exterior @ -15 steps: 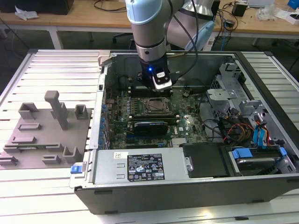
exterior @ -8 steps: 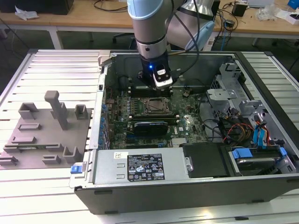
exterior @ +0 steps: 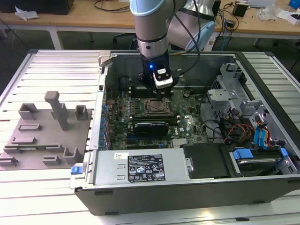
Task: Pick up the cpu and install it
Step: 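Install the first cpu locking lever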
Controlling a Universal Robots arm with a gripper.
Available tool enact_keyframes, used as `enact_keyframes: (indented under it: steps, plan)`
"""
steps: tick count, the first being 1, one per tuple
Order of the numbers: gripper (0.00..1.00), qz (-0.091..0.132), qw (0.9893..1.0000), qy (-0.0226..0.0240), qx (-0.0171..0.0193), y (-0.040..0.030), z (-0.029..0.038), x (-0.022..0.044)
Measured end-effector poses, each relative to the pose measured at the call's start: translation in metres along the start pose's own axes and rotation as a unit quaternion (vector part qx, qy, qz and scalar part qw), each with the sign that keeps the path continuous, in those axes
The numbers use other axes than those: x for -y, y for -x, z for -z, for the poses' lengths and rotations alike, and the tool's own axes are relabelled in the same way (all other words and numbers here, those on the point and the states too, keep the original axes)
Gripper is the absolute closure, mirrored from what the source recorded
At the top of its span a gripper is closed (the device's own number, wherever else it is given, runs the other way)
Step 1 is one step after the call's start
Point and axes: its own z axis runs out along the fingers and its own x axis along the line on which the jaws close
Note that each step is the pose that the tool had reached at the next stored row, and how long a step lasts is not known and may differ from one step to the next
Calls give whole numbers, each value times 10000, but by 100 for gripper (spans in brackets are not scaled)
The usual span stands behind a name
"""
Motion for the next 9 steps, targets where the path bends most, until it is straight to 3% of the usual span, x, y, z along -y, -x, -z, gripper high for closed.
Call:
enact_keyframes:
  steps: [1,2,4,5,9]
  plan:
    - [89,0,10000,-3,1,0,0,0]
    - [89,-1,10000,-15,-29,1,-2,-2]
    - [89,-1,9994,-127,-329,21,-7,-9]
    - [89,0,9992,-143,-369,23,-7,-10]
    - [89,0,9992,-143,-372,36,-7,22]
